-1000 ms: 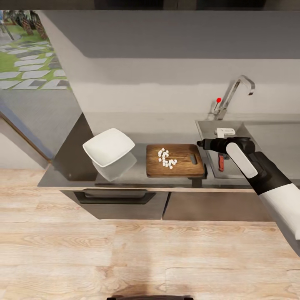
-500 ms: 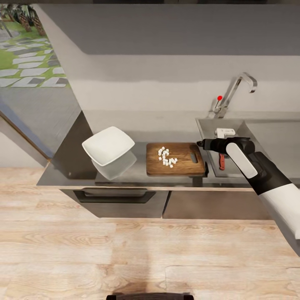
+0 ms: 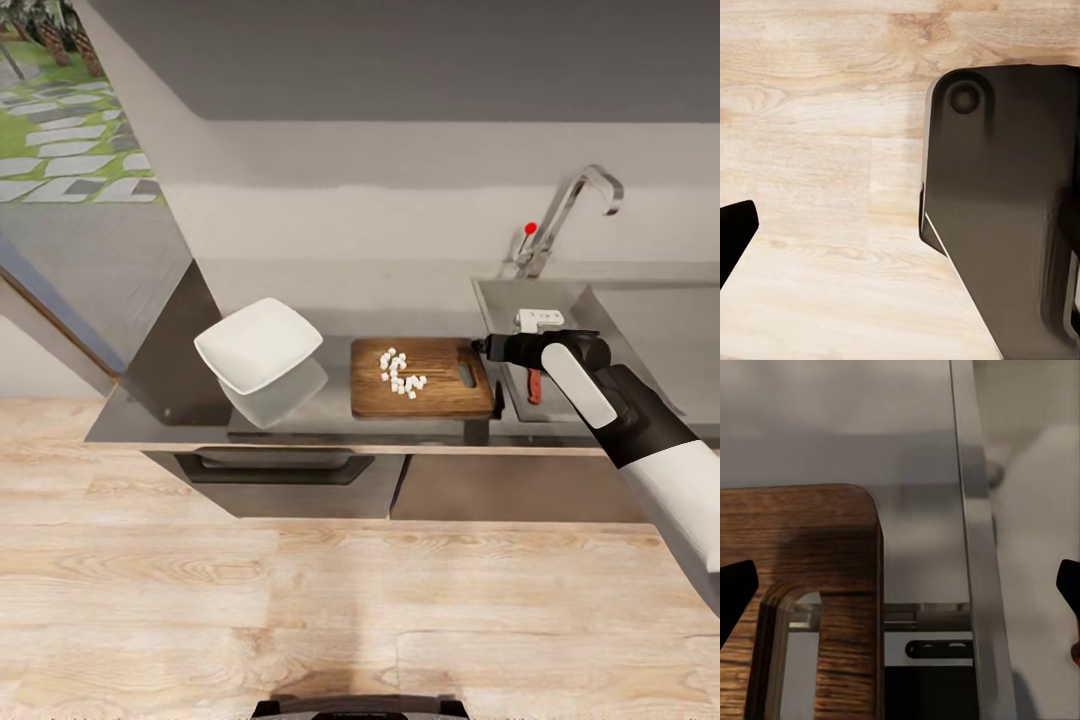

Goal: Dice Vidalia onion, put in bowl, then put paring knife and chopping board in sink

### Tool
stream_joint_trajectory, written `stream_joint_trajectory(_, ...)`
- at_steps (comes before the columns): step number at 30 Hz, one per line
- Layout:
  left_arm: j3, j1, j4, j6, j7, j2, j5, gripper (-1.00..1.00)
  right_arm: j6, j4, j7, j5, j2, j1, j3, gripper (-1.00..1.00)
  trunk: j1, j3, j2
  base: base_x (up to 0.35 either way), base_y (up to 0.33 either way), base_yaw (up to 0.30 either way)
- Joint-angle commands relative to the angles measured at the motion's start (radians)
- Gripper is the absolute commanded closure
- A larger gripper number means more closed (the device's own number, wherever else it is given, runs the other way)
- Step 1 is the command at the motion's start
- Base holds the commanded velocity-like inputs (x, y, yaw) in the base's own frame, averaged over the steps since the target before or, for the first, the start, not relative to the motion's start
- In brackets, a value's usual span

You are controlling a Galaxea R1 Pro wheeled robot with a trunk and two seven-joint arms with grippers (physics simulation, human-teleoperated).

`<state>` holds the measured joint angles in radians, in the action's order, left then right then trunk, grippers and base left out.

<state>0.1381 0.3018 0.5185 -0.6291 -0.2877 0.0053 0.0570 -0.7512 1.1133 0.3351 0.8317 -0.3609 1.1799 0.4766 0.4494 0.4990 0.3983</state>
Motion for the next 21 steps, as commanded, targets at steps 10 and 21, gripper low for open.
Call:
stream_joint_trajectory(10,0.006,0.000,0.002,-0.001,-0.005,0.001,0.006,-1.00,-0.002,-0.004,0.010,0.010,-0.001,0.001,0.004,-1.00,0.001,0.013,0.002,0.000,0.000,0.000)
stream_joint_trajectory(21,0.006,0.000,0.002,-0.001,-0.005,0.001,0.006,-1.00,-0.002,-0.019,0.010,0.010,0.002,0.001,0.005,-1.00,0.001,0.026,0.002,0.000,0.000,0.000)
